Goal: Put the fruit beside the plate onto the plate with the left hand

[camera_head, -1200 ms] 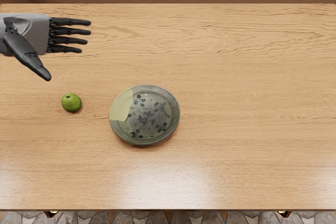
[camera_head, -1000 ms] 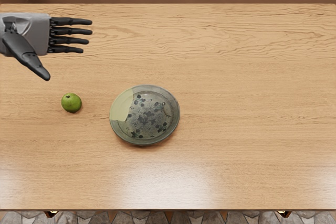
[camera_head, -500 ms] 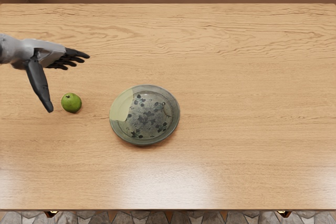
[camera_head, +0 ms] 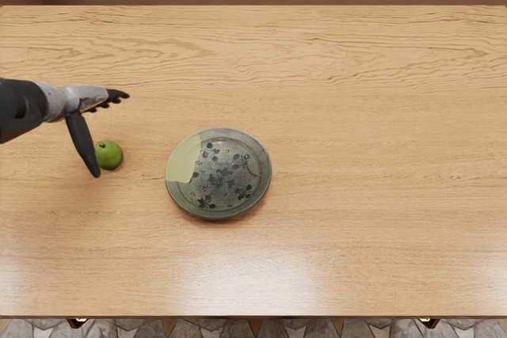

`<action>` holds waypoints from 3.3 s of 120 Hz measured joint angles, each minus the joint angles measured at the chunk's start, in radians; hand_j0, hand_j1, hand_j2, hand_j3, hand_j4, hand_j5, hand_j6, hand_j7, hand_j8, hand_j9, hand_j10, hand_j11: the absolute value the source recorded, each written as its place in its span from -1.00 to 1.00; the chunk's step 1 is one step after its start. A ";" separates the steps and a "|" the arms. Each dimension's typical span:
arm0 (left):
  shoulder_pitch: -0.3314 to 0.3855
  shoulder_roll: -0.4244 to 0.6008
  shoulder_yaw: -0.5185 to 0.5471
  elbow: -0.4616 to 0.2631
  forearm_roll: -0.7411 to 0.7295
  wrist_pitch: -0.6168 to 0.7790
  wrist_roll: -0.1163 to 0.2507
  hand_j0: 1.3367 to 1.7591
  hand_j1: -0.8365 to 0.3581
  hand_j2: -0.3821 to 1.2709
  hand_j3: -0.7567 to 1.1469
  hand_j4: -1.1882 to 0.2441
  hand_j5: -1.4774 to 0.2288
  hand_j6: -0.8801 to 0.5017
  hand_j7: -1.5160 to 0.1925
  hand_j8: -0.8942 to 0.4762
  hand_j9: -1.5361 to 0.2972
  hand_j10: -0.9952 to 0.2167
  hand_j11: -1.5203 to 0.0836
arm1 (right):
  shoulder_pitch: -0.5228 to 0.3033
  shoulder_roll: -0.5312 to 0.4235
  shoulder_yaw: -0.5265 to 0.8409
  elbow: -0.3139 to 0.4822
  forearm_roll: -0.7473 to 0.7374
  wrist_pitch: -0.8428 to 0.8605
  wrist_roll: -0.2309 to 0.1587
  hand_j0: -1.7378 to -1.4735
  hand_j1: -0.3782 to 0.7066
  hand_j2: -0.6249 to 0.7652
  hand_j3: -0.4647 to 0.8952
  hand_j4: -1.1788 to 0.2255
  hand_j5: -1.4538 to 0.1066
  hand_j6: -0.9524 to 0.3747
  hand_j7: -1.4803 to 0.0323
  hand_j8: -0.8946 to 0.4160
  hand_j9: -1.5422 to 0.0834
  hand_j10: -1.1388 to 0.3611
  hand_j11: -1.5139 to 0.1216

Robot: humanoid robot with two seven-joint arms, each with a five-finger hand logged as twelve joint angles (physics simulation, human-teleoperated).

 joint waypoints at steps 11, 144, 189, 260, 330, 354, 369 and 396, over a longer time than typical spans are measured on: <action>0.017 -0.032 0.010 0.000 0.004 0.047 0.000 0.52 0.98 -0.53 -0.20 0.65 0.72 0.26 0.77 0.29 0.67 0.63 0.89 | 0.000 0.000 0.000 0.000 0.000 0.000 0.000 -0.40 -0.93 -0.10 -0.32 0.67 0.85 0.42 0.94 0.35 0.88 0.51 0.84; 0.147 -0.066 0.102 -0.009 0.182 0.391 0.000 0.52 0.58 -0.48 -0.20 0.37 0.42 -0.03 0.46 0.00 0.39 0.30 0.57 | 0.000 0.000 0.000 0.000 0.000 0.000 0.000 -0.40 -0.93 -0.10 -0.32 0.67 0.85 0.42 0.94 0.35 0.88 0.51 0.84; 0.170 -0.079 0.110 -0.009 0.221 0.440 0.000 0.52 0.57 -0.48 -0.20 0.36 0.41 -0.04 0.45 -0.01 0.38 0.29 0.55 | 0.000 0.000 0.000 0.000 0.000 0.000 0.000 -0.40 -0.93 -0.10 -0.32 0.67 0.85 0.42 0.94 0.35 0.88 0.51 0.84; 0.177 -0.112 0.105 -0.009 0.194 0.435 0.001 0.51 -0.08 -0.37 -0.20 -0.15 -0.16 -0.57 -0.11 -0.34 -0.15 -0.25 -0.05 | 0.000 0.000 0.000 0.000 0.000 0.000 0.000 -0.40 -0.93 -0.10 -0.32 0.67 0.85 0.42 0.94 0.35 0.88 0.51 0.84; 0.168 -0.099 -0.026 -0.008 0.154 0.429 0.000 0.47 -0.20 -0.25 -0.20 -0.41 -0.56 -0.45 -0.51 -0.11 -0.47 -0.04 -0.44 | 0.000 0.000 0.000 0.000 0.000 0.000 0.000 -0.40 -0.93 -0.10 -0.32 0.67 0.85 0.42 0.94 0.35 0.88 0.51 0.84; 0.162 -0.108 -0.102 -0.006 0.123 0.405 0.000 0.46 -0.21 -0.28 -0.20 -0.42 -0.58 -0.44 -0.52 -0.10 -0.48 -0.02 -0.46 | 0.000 0.000 0.000 0.000 0.000 0.000 0.000 -0.40 -0.93 -0.10 -0.32 0.67 0.85 0.42 0.94 0.35 0.88 0.51 0.84; 0.162 -0.195 -0.115 -0.008 0.108 0.373 0.001 0.46 -0.20 -0.27 -0.20 -0.43 -0.57 -0.46 -0.51 -0.11 -0.48 -0.03 -0.47 | 0.000 0.000 0.000 0.000 0.000 0.000 0.000 -0.40 -0.93 -0.10 -0.32 0.67 0.85 0.42 0.94 0.35 0.88 0.51 0.84; 0.165 -0.311 -0.120 -0.022 0.080 0.338 0.000 0.46 -0.21 -0.26 -0.20 -0.42 -0.62 -0.43 -0.54 -0.08 -0.50 -0.01 -0.48 | 0.000 0.000 0.000 0.000 0.000 0.000 0.000 -0.40 -0.93 -0.10 -0.32 0.67 0.85 0.42 0.94 0.35 0.88 0.51 0.84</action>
